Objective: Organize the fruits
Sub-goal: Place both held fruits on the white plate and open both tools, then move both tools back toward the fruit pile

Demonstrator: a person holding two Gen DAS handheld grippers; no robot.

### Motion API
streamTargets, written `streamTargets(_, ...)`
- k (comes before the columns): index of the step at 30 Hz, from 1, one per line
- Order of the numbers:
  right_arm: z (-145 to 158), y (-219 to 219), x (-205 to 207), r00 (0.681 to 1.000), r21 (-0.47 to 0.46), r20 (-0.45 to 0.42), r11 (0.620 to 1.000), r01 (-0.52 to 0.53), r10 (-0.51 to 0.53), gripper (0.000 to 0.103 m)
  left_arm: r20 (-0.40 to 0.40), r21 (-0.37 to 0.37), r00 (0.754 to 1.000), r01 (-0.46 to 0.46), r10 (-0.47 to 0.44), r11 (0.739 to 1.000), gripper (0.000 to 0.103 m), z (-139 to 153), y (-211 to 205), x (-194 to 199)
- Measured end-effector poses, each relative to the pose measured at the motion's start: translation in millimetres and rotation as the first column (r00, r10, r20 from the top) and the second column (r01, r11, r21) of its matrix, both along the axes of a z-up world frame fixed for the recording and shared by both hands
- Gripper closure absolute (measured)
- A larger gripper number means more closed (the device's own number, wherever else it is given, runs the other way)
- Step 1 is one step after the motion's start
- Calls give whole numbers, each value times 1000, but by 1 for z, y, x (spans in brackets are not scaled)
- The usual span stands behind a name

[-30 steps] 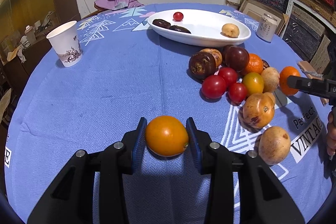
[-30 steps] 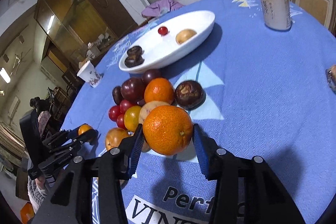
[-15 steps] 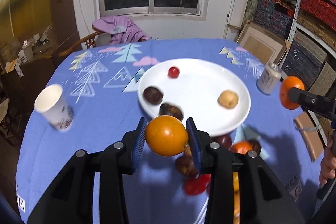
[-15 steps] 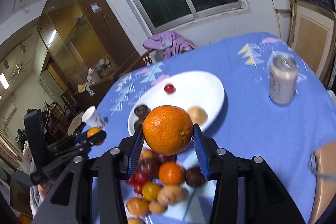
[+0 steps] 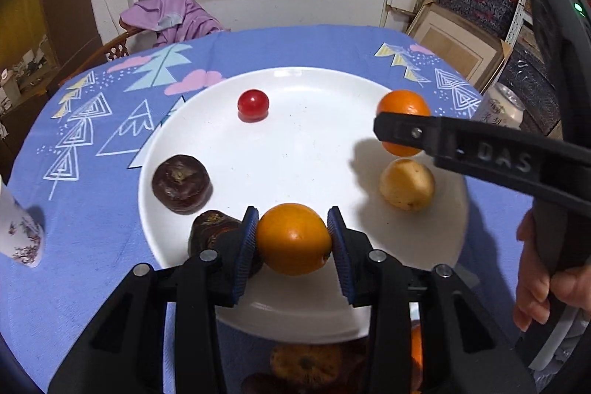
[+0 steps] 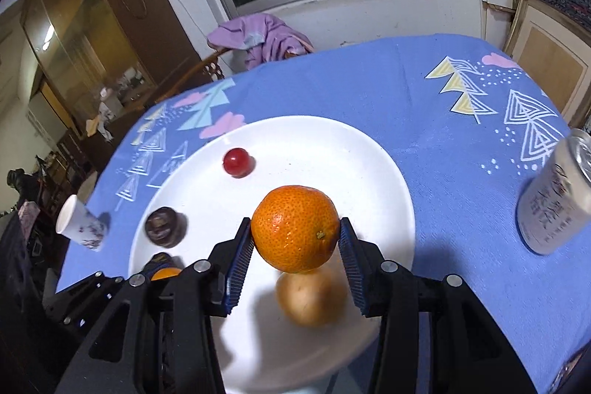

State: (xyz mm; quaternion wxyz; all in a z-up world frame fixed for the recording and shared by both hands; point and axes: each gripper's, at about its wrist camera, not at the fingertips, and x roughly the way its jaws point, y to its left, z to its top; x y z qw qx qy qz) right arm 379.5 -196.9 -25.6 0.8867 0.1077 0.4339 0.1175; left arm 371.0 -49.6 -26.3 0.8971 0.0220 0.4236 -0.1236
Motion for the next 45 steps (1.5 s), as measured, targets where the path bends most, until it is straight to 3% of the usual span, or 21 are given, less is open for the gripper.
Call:
streamTargets(3, -12, 6, 11, 1000, -36, -29, 999, -2, 1, 56, 4, 4, 1000, 12, -12, 1000, 64, -4, -1, 3)
streamTargets(8, -21, 3, 15, 999, -23, -51, 1000, 12, -13, 52, 1, -33, 1000, 31, -31, 999, 51, -2, -1, 2)
streamTargets(11, -10, -5, 4, 999, 14, -17, 999, 29, -28, 51, 15, -51, 1000, 12, -11, 999, 42, 6, 6, -3)
streamTargets(18, 39, -28, -64, 996, 76, 87, 997, 29, -36, 39, 17, -158, 1000, -20, 23, 987, 41, 40, 50, -47)
streamTargets(22, 47, -43, -135, 989, 105, 143, 994, 10, -25, 31, 59, -102, 995, -72, 79, 992, 27, 38, 76, -95)
streamTargets(25, 35, -56, -183, 983, 129, 178, 991, 27, -50, 24, 82, -39, 989, -121, 124, 992, 26, 22, 90, -136)
streamTargets(28, 17, -68, -213, 977, 122, 189, 990, 76, -98, 22, 63, -45, 988, -141, 143, 989, 26, 6, 97, -161)
streamTargets(33, 5, -86, -215, 981, 215, 137, 971, 108, -140, 22, 98, 1, 989, -110, 110, 994, 20, -2, 84, -179)
streamTargets(35, 5, -86, -214, 980, 200, 137, 973, 118, -147, 22, 130, 30, 986, -104, 100, 994, 18, -1, 77, -178)
streamTargets(41, 4, -76, -215, 981, 159, 149, 982, 102, -126, 17, 108, 40, 988, -111, 107, 993, 17, -1, 64, -147)
streamTargets(45, 2, -72, -214, 984, 148, 142, 985, 90, -111, 17, 125, 91, 990, -82, 71, 992, 15, -4, 48, -132)
